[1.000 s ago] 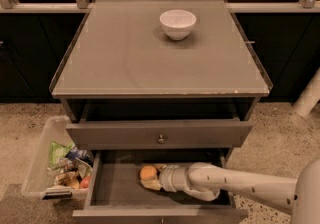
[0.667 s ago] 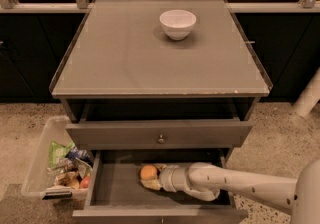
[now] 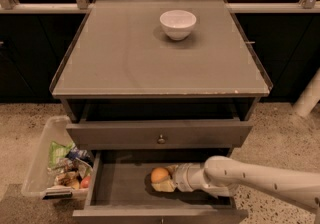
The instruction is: Pick orange from middle drawer and place on counter
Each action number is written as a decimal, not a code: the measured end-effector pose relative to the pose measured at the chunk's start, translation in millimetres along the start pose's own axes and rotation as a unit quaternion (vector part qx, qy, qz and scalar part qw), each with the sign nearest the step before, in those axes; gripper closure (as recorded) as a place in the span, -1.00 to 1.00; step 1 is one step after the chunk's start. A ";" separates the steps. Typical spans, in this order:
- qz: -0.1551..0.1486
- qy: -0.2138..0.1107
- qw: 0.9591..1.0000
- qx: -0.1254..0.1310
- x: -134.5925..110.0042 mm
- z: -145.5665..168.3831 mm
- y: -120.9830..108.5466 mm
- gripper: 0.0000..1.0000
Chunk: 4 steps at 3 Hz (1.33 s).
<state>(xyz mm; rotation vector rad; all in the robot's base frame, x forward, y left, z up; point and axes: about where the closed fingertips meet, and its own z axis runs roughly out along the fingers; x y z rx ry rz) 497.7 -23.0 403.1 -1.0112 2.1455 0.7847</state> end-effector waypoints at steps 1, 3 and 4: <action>0.007 0.049 0.999 -0.009 -3.8 -60.8 8.5 1.00; -0.027 0.064 0.997 0.026 -44.7 -170.3 20.1 1.00; -0.058 0.039 0.997 0.033 -73.4 -209.6 26.3 1.00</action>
Offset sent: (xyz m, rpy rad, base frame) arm -0.0497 -0.1157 0.1647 -0.1776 0.0439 0.0393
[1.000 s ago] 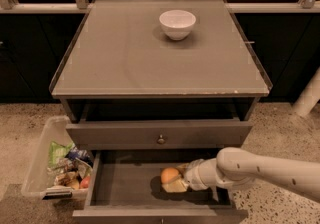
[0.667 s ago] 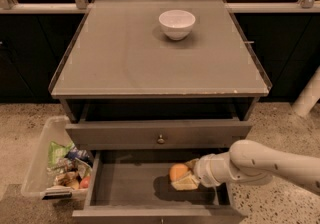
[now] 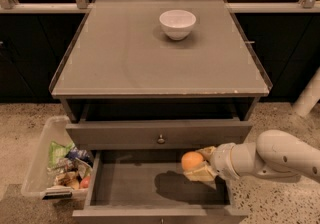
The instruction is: Pick orange from middle drawer and place on counter
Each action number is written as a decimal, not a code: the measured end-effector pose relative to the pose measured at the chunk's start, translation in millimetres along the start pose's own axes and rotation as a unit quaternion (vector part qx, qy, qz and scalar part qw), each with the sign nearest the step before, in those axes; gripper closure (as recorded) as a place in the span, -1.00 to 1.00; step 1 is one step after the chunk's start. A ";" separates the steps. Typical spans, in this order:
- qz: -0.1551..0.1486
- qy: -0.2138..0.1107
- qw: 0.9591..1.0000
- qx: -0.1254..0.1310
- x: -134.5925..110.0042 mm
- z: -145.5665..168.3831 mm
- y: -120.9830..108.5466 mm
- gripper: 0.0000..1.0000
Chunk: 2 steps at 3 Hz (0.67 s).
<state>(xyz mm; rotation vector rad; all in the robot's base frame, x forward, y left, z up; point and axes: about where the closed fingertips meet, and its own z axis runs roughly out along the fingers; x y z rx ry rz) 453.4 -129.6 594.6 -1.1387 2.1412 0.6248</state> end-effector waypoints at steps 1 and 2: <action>0.000 0.000 1.000 0.000 0.0 0.0 0.0 1.00; -0.024 0.008 1.000 0.010 -16.4 -21.3 2.4 1.00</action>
Offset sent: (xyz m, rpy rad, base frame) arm -0.0032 -0.0129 0.0715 -0.0979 -0.0951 0.0484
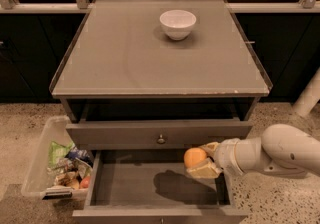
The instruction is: Pick orange from middle drawer and place on counter
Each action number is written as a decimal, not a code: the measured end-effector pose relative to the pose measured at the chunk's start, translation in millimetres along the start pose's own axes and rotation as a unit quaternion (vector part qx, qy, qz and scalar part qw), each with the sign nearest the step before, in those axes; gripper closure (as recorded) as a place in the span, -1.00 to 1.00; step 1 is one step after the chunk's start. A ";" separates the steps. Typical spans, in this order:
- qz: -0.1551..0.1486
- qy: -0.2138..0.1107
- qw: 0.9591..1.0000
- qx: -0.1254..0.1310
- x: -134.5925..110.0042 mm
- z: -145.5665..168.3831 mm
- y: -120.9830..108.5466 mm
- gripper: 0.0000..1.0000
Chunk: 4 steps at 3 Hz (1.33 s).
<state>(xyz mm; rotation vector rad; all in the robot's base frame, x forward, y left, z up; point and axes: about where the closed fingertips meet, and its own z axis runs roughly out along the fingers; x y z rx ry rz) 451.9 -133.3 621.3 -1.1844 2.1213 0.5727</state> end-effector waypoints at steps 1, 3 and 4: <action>-0.044 -0.006 0.999 0.032 -28.0 -41.0 14.2 1.00; -0.138 -0.059 0.981 0.123 -85.9 -166.9 34.6 1.00; -0.138 -0.059 0.981 0.123 -85.9 -166.7 34.7 1.00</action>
Offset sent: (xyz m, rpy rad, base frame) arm -0.0712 -0.0528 0.2115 -0.1389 -0.4461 -0.0246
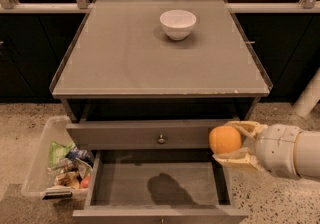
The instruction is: Pick orange from middle drawer and place on counter
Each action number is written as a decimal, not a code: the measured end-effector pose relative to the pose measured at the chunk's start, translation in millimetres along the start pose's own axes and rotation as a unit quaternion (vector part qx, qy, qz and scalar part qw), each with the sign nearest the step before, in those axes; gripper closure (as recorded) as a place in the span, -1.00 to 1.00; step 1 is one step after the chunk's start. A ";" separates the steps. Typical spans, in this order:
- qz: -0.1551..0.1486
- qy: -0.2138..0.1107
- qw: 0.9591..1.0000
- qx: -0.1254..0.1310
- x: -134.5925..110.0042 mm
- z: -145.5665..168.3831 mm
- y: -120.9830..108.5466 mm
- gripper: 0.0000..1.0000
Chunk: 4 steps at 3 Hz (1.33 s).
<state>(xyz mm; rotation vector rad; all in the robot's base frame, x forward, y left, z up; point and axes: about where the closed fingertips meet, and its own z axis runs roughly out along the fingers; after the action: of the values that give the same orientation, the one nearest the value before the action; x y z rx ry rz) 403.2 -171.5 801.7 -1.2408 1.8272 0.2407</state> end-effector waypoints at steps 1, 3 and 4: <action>-0.038 0.001 0.999 -0.012 -22.7 10.9 -17.9 1.00; -0.161 0.015 0.986 -0.031 -113.2 33.2 -84.5 1.00; -0.190 0.007 0.981 -0.045 -145.3 49.7 -120.6 1.00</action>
Offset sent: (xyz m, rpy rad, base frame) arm 0.1198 0.0617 0.1068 -0.2265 -0.1722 0.2817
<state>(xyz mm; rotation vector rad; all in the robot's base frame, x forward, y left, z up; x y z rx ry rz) 545.5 -105.5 918.0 -1.6285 1.5654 0.0998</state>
